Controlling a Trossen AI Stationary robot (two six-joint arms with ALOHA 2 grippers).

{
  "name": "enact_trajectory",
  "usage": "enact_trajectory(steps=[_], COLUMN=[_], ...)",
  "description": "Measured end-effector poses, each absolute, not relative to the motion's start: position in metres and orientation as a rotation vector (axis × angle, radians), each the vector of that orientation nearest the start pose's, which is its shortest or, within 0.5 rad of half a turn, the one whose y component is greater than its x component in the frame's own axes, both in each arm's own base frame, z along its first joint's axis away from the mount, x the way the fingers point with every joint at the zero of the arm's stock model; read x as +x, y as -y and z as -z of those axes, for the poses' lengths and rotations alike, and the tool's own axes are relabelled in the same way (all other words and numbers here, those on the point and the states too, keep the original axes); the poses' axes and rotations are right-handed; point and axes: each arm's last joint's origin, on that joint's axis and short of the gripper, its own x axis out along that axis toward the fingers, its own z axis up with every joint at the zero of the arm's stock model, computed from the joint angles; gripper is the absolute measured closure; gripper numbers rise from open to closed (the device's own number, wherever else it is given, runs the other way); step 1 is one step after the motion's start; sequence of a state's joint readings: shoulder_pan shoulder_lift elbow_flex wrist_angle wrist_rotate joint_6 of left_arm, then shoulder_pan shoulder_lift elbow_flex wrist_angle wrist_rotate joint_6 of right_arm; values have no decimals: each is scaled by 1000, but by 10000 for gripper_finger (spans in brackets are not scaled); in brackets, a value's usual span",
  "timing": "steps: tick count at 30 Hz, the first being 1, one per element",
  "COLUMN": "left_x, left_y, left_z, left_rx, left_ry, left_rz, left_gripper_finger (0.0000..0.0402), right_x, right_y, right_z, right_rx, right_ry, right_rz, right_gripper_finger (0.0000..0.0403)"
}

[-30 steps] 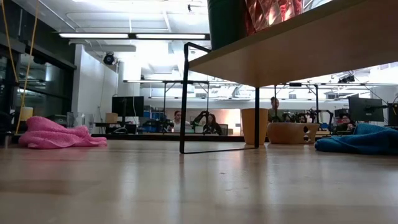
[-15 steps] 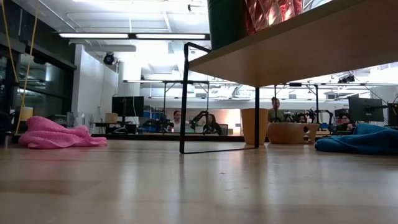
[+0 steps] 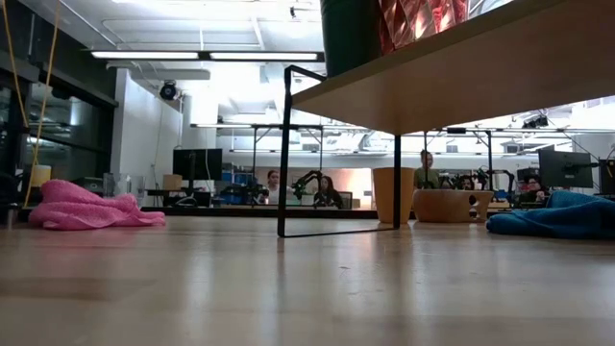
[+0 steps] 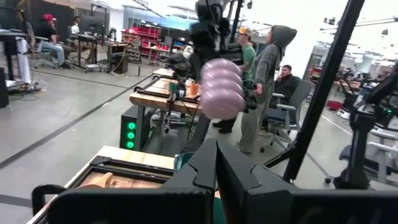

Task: Stack small to large cups/mugs on shelf
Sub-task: Put the purple mug on the shelf

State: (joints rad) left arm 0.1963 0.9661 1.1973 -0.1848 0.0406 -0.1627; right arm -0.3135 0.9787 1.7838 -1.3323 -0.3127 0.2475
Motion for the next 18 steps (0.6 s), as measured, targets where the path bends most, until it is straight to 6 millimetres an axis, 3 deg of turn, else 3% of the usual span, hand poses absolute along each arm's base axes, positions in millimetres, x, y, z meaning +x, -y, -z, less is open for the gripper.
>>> enact_trajectory(steps=[5, 9, 13, 18], left_x=[188, 188, 188, 188], left_y=[-36, -36, -36, -36], left_z=[-440, -440, -440, -440], left_rx=[-157, -157, -157, -157], left_ry=[59, 59, 59, 59], left_rz=[-159, -159, -159, -159], left_gripper_finger=[402, 402, 402, 402], right_x=[94, 126, 153, 182], right_y=[8, -2, -18, -38], right_z=[-480, -468, -441, -419], right_rx=[522, 539, 485, 408], right_ry=[-805, -886, -1105, -1151], right_rz=[-20, -69, 11, 198], right_gripper_finger=[396, 396, 396, 396])
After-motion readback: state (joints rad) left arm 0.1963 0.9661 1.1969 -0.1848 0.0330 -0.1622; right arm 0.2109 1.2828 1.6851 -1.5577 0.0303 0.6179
